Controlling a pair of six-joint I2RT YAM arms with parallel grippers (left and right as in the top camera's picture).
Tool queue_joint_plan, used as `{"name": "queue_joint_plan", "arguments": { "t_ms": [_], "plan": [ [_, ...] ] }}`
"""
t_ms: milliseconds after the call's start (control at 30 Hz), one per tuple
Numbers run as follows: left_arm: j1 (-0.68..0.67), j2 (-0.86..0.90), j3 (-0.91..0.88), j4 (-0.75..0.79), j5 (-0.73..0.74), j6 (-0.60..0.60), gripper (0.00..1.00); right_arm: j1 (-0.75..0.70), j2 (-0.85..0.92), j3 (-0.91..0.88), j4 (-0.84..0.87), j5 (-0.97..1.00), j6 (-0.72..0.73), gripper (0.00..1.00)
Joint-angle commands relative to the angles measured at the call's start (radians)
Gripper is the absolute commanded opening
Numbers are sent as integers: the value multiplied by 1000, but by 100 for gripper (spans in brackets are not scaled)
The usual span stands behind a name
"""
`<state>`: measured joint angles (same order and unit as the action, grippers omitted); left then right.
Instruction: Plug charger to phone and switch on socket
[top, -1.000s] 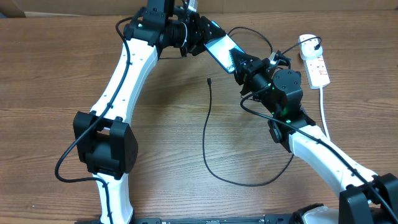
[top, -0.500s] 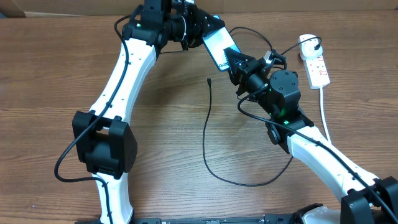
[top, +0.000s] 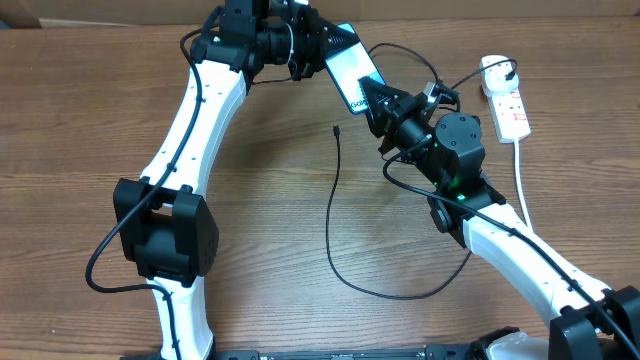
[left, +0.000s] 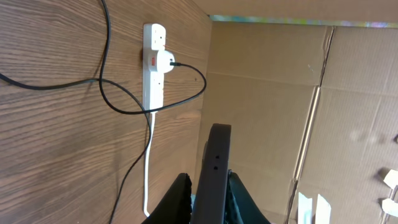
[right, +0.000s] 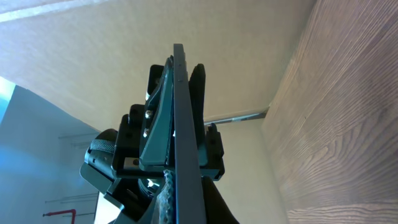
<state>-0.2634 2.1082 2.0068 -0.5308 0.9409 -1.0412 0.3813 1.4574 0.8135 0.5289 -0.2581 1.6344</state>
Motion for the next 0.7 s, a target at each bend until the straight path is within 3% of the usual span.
{"name": "queue_joint_plan", "arguments": {
  "t_ms": [0,300,567,667],
  "plan": [
    [-58,-21,25,7,108,15,4,68,24,0,-37,-138,-98,7],
    [-45,-21,25,-16,61,16,4,68,24,0,-38,-131,-151,31],
    [-21,-21,25,-102,24,51,4,68,24,0,-40,-124,-179,36],
    [-13,-21,25,-101,20,58,4,66,24,0,-41,-121,-205,46]
  ]
}}
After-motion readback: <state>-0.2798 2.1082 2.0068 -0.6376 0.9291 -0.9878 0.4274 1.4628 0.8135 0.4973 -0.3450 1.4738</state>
